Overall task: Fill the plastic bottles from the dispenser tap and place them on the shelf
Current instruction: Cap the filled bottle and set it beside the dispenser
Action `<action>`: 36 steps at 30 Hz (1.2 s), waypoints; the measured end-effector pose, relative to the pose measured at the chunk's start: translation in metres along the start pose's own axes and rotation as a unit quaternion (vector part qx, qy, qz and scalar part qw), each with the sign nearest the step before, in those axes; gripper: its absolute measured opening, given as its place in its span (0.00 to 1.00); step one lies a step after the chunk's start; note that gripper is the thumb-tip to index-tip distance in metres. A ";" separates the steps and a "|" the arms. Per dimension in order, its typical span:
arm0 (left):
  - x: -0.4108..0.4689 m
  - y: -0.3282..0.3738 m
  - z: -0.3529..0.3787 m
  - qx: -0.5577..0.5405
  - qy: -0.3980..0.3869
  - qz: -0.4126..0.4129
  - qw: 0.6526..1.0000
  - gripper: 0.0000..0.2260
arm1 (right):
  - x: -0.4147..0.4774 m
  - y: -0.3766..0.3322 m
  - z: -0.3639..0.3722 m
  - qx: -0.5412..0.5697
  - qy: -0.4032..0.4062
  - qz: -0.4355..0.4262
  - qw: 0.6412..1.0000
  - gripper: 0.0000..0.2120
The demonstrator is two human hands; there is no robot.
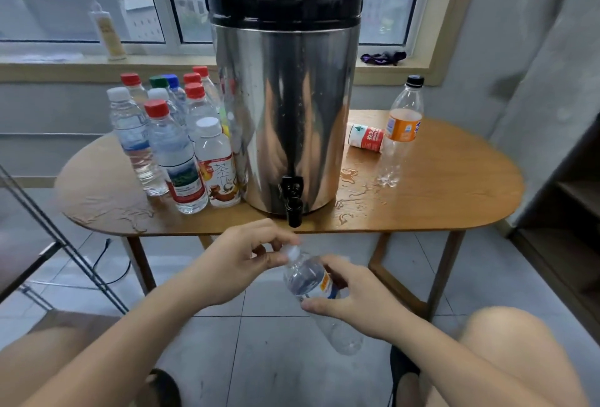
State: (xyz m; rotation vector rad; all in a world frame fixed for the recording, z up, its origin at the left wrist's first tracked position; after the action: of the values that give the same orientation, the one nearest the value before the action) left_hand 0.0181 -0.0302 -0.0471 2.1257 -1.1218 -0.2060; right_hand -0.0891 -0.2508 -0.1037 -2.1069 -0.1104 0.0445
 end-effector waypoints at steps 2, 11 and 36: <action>-0.001 -0.011 0.010 0.003 0.011 -0.019 1.000 0.10 | 0.002 0.005 0.004 -0.017 0.006 0.004 1.000 0.25; 0.004 -0.018 0.029 0.117 0.078 -0.141 0.980 0.19 | 0.016 0.021 0.015 -0.146 0.098 0.004 0.984 0.36; 0.030 -0.071 -0.024 0.118 0.167 -0.153 0.967 0.12 | 0.034 0.027 0.020 -0.029 0.106 0.078 0.991 0.31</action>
State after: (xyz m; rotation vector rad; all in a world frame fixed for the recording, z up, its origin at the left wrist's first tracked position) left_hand 0.0941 -0.0149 -0.0712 2.4264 -0.6441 0.1516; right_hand -0.0552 -0.2446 -0.1365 -2.1598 0.1828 -0.0913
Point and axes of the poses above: each hand's wrist, its own x-axis towards the middle knuckle, its own z-axis out of the palm, y = z × x, the point moved 3 cm from there along x, towards the middle knuckle, and after that the axes turned 2 degrees about -y, right-handed, at the moved point
